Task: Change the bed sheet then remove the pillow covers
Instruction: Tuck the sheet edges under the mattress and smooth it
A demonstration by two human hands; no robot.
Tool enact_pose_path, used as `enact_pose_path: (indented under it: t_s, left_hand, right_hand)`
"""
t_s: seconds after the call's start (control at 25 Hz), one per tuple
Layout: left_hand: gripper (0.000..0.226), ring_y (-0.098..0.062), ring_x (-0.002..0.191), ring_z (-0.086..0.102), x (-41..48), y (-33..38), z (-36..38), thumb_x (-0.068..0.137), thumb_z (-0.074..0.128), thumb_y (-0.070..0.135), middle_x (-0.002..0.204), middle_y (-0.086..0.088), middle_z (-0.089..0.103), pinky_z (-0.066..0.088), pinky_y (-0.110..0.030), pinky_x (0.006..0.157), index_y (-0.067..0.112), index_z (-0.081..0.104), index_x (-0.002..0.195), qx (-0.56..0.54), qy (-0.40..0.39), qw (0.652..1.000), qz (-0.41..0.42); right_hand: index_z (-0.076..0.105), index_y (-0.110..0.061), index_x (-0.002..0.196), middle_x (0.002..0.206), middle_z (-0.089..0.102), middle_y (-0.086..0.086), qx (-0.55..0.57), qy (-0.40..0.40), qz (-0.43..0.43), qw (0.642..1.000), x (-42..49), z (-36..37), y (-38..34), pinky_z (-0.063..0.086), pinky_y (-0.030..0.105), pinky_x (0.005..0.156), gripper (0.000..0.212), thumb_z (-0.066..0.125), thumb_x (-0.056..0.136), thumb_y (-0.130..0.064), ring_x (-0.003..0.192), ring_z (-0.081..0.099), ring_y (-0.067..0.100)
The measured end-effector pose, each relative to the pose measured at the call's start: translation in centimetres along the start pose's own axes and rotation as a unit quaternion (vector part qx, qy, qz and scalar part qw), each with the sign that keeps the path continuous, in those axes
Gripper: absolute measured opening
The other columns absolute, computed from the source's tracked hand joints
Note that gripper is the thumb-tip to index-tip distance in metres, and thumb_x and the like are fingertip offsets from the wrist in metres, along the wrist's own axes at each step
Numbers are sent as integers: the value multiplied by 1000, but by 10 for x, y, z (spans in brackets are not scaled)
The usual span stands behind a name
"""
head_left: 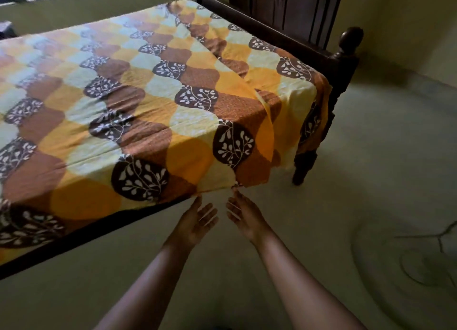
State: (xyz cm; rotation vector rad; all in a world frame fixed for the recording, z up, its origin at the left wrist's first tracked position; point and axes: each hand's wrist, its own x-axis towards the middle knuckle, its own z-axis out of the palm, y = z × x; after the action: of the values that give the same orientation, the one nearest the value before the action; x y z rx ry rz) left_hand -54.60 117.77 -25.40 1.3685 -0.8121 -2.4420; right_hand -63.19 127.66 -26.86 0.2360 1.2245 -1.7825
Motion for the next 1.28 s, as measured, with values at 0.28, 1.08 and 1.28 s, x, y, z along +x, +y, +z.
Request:
enact_pose_path:
  t_s: [0.28,1.08,1.28]
  left_hand:
    - [30,-22,120,50,35,8,10,94,51,18,131,-5,51,38,-39,95,20,52,124,-9,9,997,70]
    - [46,-27,116,55,-9,36,19,94,36,37,127,-11,58,44,-45,93,7,50,127,-209,-105,972,24]
    - [56,-28,125,49,4,28,7,90,34,43,132,-11,55,40,-48,98,7,47,131,-255,-161,953,26]
  right_hand:
    - [38,-11,139,137,46,10,10,-6,4,1000,7,8,4,41,35,98,50,54,93,-23,126,46,26]
    - [58,-18,86,71,59,-2,161,107,-52,980,48,36,-5,42,16,47,9,55,92,-13,63,54,6]
    - [61,-8,101,83,74,3,284,-2,-76,956,37,39,-10,53,24,76,20,43,96,-16,87,66,14]
